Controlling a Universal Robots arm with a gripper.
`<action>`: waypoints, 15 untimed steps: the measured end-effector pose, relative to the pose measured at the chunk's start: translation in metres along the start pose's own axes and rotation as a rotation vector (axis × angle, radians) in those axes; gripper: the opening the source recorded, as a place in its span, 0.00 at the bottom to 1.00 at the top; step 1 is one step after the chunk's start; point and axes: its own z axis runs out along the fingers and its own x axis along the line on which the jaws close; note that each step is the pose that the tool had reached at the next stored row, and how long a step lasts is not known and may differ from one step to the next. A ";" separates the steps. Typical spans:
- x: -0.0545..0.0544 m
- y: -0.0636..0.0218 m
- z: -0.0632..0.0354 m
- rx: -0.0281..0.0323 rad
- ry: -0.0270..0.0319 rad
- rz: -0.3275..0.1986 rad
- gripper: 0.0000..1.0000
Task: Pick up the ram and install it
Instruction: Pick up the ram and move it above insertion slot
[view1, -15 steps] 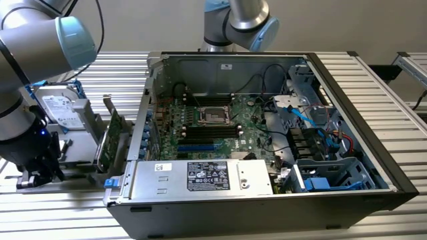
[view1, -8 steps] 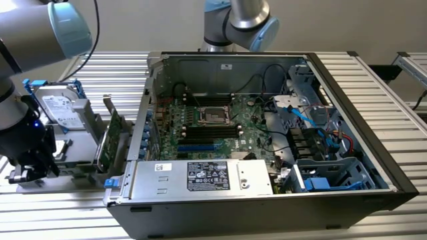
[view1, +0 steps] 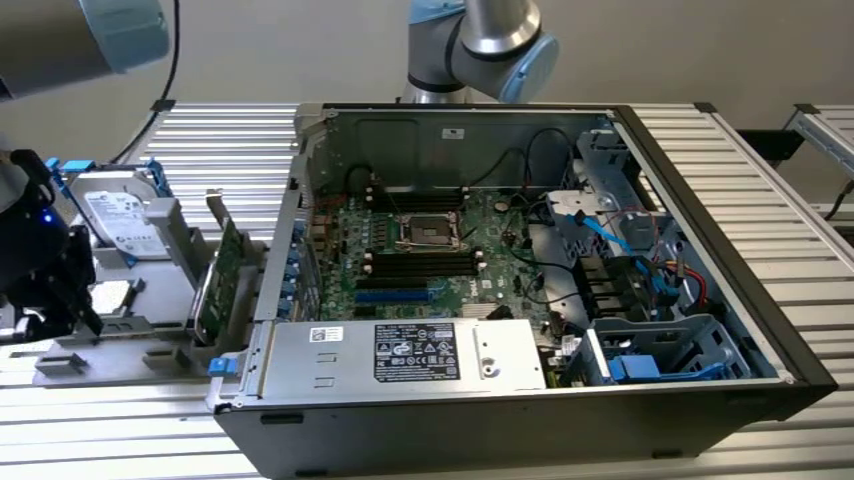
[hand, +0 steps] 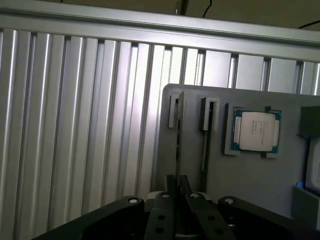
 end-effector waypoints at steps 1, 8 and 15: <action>0.000 -0.0005 -0.0043 -0.0016 -0.0003 0.000 0.14; 0.001 -0.0089 -0.0339 -0.0175 -0.0018 0.000 0.14; 0.003 -0.0250 -0.0641 -0.0290 -0.0033 0.000 0.14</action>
